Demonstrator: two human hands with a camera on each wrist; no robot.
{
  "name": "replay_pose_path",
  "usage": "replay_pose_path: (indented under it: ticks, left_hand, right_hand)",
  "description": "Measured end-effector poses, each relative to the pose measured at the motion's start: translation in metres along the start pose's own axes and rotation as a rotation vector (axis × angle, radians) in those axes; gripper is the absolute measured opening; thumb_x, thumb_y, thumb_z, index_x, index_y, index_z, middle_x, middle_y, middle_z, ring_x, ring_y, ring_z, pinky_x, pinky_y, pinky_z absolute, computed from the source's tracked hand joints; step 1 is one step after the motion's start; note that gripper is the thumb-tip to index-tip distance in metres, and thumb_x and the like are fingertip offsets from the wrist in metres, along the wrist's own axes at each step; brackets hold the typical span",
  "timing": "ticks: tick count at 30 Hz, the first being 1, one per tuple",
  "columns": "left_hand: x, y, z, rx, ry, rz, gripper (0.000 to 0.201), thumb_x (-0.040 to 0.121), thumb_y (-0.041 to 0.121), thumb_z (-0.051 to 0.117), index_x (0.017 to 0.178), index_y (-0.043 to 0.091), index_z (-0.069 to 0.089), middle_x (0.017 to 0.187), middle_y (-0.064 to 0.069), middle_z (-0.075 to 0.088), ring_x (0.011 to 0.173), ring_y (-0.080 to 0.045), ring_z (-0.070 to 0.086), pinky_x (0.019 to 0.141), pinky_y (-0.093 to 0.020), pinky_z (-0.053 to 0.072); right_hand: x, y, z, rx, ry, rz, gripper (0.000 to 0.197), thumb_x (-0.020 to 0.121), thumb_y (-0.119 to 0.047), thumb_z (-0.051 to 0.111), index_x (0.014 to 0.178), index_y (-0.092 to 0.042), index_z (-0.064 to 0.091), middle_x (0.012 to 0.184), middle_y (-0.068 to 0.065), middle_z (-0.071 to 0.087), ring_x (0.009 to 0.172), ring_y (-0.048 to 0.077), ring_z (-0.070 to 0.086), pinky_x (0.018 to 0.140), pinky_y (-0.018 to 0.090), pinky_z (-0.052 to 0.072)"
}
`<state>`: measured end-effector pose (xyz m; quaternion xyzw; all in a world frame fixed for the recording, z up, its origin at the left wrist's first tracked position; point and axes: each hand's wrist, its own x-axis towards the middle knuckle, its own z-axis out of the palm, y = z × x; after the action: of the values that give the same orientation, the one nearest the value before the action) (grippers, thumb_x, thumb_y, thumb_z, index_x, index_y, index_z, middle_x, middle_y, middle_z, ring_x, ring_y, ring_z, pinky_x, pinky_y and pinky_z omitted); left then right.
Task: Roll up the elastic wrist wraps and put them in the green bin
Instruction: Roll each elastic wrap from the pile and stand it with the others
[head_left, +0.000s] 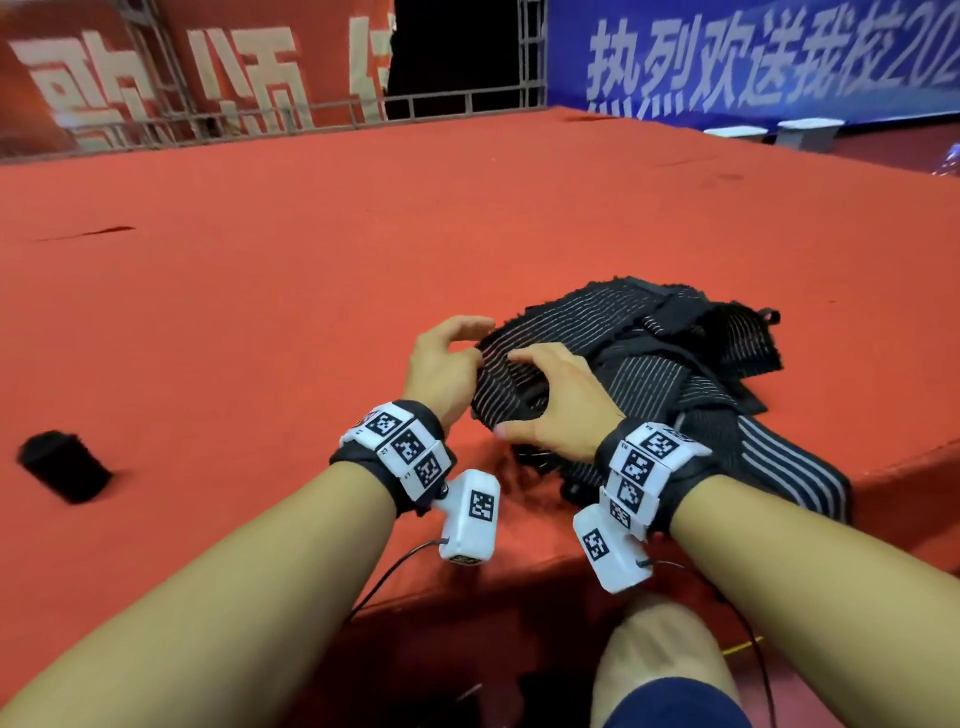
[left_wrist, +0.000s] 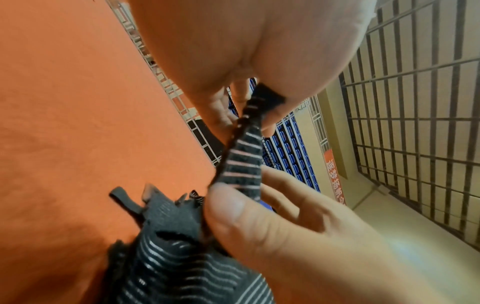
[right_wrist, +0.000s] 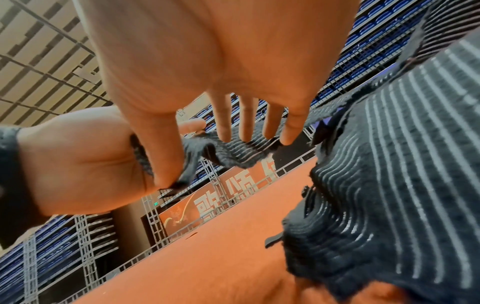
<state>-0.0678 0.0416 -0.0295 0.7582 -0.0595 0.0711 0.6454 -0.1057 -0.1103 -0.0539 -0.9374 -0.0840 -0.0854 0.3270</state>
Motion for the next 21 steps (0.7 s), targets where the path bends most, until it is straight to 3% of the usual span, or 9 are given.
replay_pose_path:
  ticks: [4, 6, 9, 12, 15, 17, 19, 21]
  left_hand:
    - [-0.003, 0.003, -0.018, -0.074, 0.035, -0.011, 0.039, 0.083, -0.016, 0.047, 0.085, 0.011, 0.076, 0.084, -0.001, 0.072, 0.066, -0.008, 0.062, 0.058, -0.019, 0.049]
    - [-0.004, 0.002, -0.024, -0.107, 0.050, -0.014, 0.037, 0.084, -0.014, 0.048, 0.076, 0.012, 0.075, 0.085, -0.005, 0.071, 0.069, -0.014, 0.060, 0.057, -0.021, 0.048]
    - [-0.009, 0.003, -0.029, -0.144, 0.069, -0.009, 0.039, 0.086, -0.011, 0.043, 0.073, 0.009, 0.073, 0.087, -0.006, 0.071, 0.071, -0.011, 0.062, 0.057, -0.021, 0.051]
    - [-0.012, 0.002, -0.035, -0.161, 0.047, 0.003, 0.040, 0.081, -0.019, 0.038, 0.082, 0.003, 0.072, 0.078, -0.009, 0.067, 0.065, -0.009, 0.060, 0.056, -0.019, 0.051]
    - [-0.014, -0.003, -0.039, -0.051, 0.009, 0.072, 0.044, 0.079, -0.022, 0.047, 0.096, 0.010, 0.072, 0.087, 0.001, 0.069, 0.075, -0.003, 0.063, 0.068, -0.012, 0.050]
    - [-0.015, -0.007, -0.041, -0.019, -0.020, 0.099, 0.041, 0.083, -0.017, 0.053, 0.102, 0.014, 0.070, 0.091, 0.006, 0.069, 0.077, 0.006, 0.062, 0.070, -0.008, 0.047]
    - [-0.018, -0.009, -0.042, -0.043, -0.042, 0.122, 0.032, 0.088, -0.012, 0.057, 0.101, 0.014, 0.070, 0.088, 0.005, 0.069, 0.074, 0.006, 0.062, 0.070, -0.011, 0.048]
    - [-0.018, -0.012, -0.045, -0.085, -0.071, 0.130, 0.023, 0.093, -0.005, 0.060, 0.097, 0.015, 0.071, 0.084, 0.002, 0.070, 0.075, -0.006, 0.063, 0.070, -0.023, 0.052]
  right_hand:
    - [0.002, -0.015, 0.015, 0.021, -0.025, -0.094, 0.084, 0.071, -0.045, 0.087, 0.141, -0.017, 0.051, 0.142, 0.002, 0.047, 0.130, 0.022, 0.041, 0.111, 0.033, 0.033]
    - [0.006, -0.019, 0.022, 0.037, 0.055, -0.133, 0.057, 0.078, -0.029, 0.084, 0.128, -0.014, 0.062, 0.128, 0.003, 0.058, 0.120, 0.023, 0.054, 0.103, 0.030, 0.038]
    - [0.010, -0.025, 0.025, 0.069, 0.189, -0.074, 0.023, 0.084, -0.008, 0.069, 0.105, -0.017, 0.072, 0.097, 0.001, 0.069, 0.097, 0.028, 0.063, 0.085, 0.033, 0.045]
    - [0.011, -0.030, 0.020, 0.163, 0.243, -0.019, 0.023, 0.085, -0.004, 0.064, 0.093, -0.023, 0.072, 0.082, 0.001, 0.071, 0.085, 0.025, 0.064, 0.076, 0.032, 0.049]
    - [0.014, -0.031, 0.020, 0.264, 0.249, -0.058, 0.025, 0.086, -0.002, 0.061, 0.087, -0.024, 0.070, 0.080, 0.002, 0.070, 0.081, 0.023, 0.066, 0.064, 0.021, 0.051]
    - [0.016, -0.034, 0.021, 0.432, 0.241, -0.052, 0.026, 0.089, -0.002, 0.059, 0.088, -0.024, 0.072, 0.083, 0.006, 0.071, 0.080, 0.027, 0.071, 0.060, 0.033, 0.060]
    - [0.019, -0.037, 0.020, 0.477, 0.280, -0.051, 0.023, 0.090, -0.004, 0.059, 0.088, -0.024, 0.072, 0.080, 0.003, 0.071, 0.079, 0.023, 0.071, 0.064, 0.044, 0.060]
    - [0.021, -0.041, 0.017, 0.452, 0.333, -0.025, 0.021, 0.090, -0.005, 0.058, 0.087, -0.021, 0.072, 0.079, -0.004, 0.071, 0.079, 0.015, 0.068, 0.072, 0.039, 0.056]
